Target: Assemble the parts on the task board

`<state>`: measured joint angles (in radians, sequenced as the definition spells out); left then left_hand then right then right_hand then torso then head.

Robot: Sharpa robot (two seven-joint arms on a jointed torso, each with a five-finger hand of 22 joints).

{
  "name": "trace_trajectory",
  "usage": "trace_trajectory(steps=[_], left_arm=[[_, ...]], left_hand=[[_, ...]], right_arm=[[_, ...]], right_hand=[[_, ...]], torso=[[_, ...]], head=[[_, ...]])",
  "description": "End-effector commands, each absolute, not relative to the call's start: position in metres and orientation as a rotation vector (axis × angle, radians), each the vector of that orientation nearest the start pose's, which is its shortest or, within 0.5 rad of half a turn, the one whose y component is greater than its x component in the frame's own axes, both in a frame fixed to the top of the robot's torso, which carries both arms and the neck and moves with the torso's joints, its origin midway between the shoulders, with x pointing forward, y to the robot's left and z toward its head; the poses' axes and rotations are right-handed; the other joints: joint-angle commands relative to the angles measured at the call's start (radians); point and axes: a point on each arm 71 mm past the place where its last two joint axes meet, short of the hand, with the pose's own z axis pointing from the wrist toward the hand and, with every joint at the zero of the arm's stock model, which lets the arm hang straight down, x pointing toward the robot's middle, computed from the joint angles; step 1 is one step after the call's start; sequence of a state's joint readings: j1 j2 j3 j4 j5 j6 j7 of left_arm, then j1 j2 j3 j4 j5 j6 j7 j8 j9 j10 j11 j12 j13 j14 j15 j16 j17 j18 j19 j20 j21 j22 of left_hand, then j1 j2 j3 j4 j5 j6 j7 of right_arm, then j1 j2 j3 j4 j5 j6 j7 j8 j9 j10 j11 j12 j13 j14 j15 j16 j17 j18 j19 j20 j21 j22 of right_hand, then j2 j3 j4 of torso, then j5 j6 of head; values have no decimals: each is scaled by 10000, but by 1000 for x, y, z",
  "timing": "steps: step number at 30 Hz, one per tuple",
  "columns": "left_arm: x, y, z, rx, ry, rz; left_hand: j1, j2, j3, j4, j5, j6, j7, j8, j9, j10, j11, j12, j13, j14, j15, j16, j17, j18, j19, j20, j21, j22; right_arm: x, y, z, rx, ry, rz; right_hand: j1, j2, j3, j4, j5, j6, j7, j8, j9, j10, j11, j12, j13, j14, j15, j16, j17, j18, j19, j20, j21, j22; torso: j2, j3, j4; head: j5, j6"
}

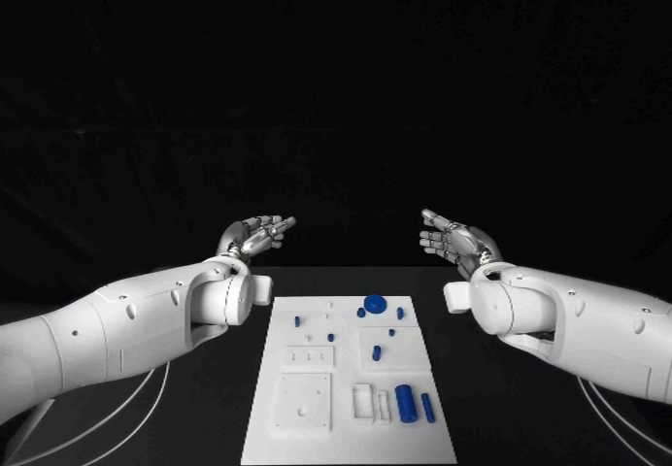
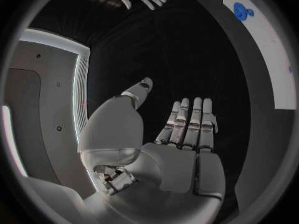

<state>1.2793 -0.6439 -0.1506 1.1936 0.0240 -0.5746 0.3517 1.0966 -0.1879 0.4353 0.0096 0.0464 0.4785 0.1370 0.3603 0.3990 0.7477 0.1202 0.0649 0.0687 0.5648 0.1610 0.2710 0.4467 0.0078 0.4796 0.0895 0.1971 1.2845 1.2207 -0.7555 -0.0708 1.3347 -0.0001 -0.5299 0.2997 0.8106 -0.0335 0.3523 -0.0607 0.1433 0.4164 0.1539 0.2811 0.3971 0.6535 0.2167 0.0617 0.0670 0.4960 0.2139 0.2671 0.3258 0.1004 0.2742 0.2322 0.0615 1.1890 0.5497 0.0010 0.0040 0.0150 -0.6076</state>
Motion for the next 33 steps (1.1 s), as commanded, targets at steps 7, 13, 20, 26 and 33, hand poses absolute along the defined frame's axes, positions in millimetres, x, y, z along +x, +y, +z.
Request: trace_trajectory(steps=[7,13,20,26,33], left_arm=[[569,227,-188,-12012,14358,-11682],[567,227,-196,-12006,14408,-11739],[564,230,-194,-11833,14257,-11890],[556,227,-194,-11817,14495,-12189],[541,220,-193,-11727,14961,-12859]], left_hand=[[409,-20,108,5,82,253,27,154,152,326,-4,71,35,279,36,167,174,-78,243,8,135,458],[402,134,-80,19,77,430,164,211,181,591,89,148,67,655,3,382,249,-78,556,-144,229,449],[615,515,-370,-198,120,1383,605,455,214,1945,431,592,213,2147,-87,994,369,288,1814,-405,774,475],[781,745,-558,-518,137,2281,625,654,168,3171,318,1021,316,3602,-380,1582,550,688,2811,-648,1568,496],[1145,962,-624,-1401,156,2892,428,681,64,4110,-42,1241,422,4648,-843,2022,896,652,3397,-1067,2419,489]], right_arm=[[543,-243,-191,12243,16566,12505],[555,-245,-191,10009,16786,11556],[559,-243,-191,7047,16999,9745],[562,-240,-190,5220,16682,9009],[562,-226,-193,2532,16674,8167]], right_hand=[[1085,115,223,-672,235,603,882,342,123,885,191,158,51,726,208,392,214,464,904,125,104,924],[1524,275,653,-1176,297,1032,949,495,90,1409,240,208,57,1192,255,548,242,775,1616,164,110,733],[2081,89,2057,-1477,-164,1842,921,736,34,2285,130,326,89,2185,149,870,289,1132,2531,222,219,587],[2343,-532,3397,-1652,77,3016,627,1052,0,3446,-252,525,103,3685,-444,1393,489,1614,4111,224,539,471],[2517,-628,3651,-2212,439,3847,401,1182,-54,4403,-588,593,98,6079,-1547,2481,1333,1614,6750,-624,1670,626]], torso=[[1,0,1],[8,-42,-18],[-24,-61,-29],[53,-22,25],[256,-6,112]], head=[[0,0],[40,-72],[106,-46],[158,-13],[165,52]])
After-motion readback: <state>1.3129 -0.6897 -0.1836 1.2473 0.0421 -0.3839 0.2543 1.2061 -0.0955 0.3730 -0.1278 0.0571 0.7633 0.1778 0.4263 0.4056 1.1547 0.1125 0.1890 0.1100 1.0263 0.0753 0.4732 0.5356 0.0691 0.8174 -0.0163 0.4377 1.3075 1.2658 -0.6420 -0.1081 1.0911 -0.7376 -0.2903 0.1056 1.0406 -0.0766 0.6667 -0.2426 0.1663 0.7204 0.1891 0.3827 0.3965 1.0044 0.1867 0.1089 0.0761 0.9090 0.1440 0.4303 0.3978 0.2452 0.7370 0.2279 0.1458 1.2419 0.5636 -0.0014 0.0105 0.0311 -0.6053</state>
